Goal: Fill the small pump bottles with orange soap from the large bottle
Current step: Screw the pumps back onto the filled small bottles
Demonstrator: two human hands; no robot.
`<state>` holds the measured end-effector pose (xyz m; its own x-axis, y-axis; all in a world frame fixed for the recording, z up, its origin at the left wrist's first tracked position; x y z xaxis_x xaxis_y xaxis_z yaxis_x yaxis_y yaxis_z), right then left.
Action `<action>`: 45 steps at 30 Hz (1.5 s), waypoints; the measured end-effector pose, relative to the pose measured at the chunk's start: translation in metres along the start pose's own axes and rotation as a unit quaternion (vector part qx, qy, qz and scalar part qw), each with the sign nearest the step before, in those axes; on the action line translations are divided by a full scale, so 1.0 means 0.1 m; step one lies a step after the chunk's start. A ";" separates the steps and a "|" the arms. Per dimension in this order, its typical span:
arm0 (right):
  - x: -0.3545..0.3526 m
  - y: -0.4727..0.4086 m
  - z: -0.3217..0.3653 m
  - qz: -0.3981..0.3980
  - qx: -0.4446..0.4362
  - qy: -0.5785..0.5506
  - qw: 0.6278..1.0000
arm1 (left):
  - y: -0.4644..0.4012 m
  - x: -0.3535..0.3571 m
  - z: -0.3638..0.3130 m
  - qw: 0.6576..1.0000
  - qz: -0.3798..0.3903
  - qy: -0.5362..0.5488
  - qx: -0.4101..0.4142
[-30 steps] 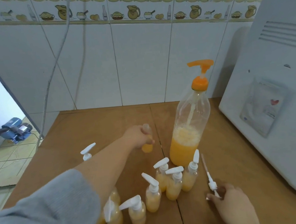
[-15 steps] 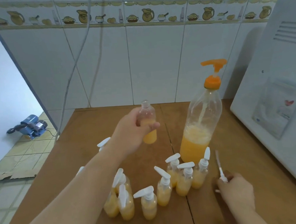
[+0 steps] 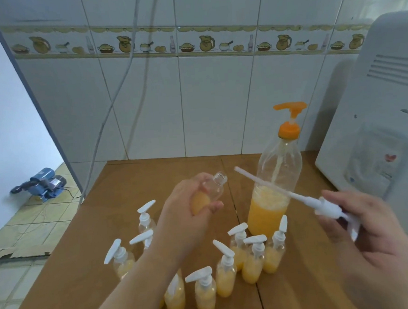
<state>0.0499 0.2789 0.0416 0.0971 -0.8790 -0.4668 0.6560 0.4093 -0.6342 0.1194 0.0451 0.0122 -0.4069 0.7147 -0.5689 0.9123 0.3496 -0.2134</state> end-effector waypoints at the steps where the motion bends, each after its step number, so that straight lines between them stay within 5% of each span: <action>1: 0.02 -0.03 0.04 0.008 -0.014 0.005 1.000 | 0.01 0.01 -0.03 1.000 0.006 -0.011 0.006; 10: 0.07 -0.11 -0.01 0.059 -0.035 0.077 0.995 | 0.06 -0.01 -0.09 0.999 0.004 -0.048 0.015; 15: 0.04 -0.40 0.17 0.185 -0.078 0.114 0.973 | 0.08 0.03 -0.17 0.973 0.004 -0.215 0.088; 19: 0.42 -0.55 0.32 0.291 0.041 0.041 0.955 | 0.08 0.17 -0.32 0.982 0.029 -0.157 0.103; 23: 0.65 -0.72 0.19 0.302 0.182 -0.140 0.925 | 0.07 0.14 -0.27 0.998 0.042 0.029 0.024; 26: 0.75 -0.73 0.15 0.304 0.193 -0.291 0.886 | 0.08 0.10 -0.23 0.995 0.051 0.090 -0.005; 30: 0.82 -0.73 0.16 0.229 0.178 -0.278 0.916 | 0.09 0.09 -0.21 0.991 0.048 0.122 -0.013; 35: 0.90 -0.73 0.17 0.255 0.195 -0.405 0.856 | 0.06 0.10 -0.15 0.988 0.067 0.133 -0.029; 38: 0.94 -0.73 0.15 0.258 0.201 -0.344 0.880 | 0.07 0.17 -0.21 0.989 0.087 0.119 -0.013; 41: 0.90 -0.73 0.15 0.300 0.197 -0.374 0.855 | 0.06 0.16 -0.21 0.989 0.068 0.133 -0.021; 45: 0.85 -0.75 0.13 0.260 0.192 -0.360 0.875 | 0.05 0.16 -0.17 0.990 0.070 0.119 -0.018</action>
<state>0.0182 0.1701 0.0576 0.8129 -0.5813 -0.0348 0.5727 0.8089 -0.1334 0.1165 0.0688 0.0155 -0.2793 0.8787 -0.3870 0.9602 0.2545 -0.1151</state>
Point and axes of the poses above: each hand's wrist, its own y-axis away from the middle knuckle, its own x-axis out of the palm, z = x × y, the point moved 5 cm from there along -y, towards the middle knuckle, and after that the axes turned 15 degrees about z, right-handed, at the moved point
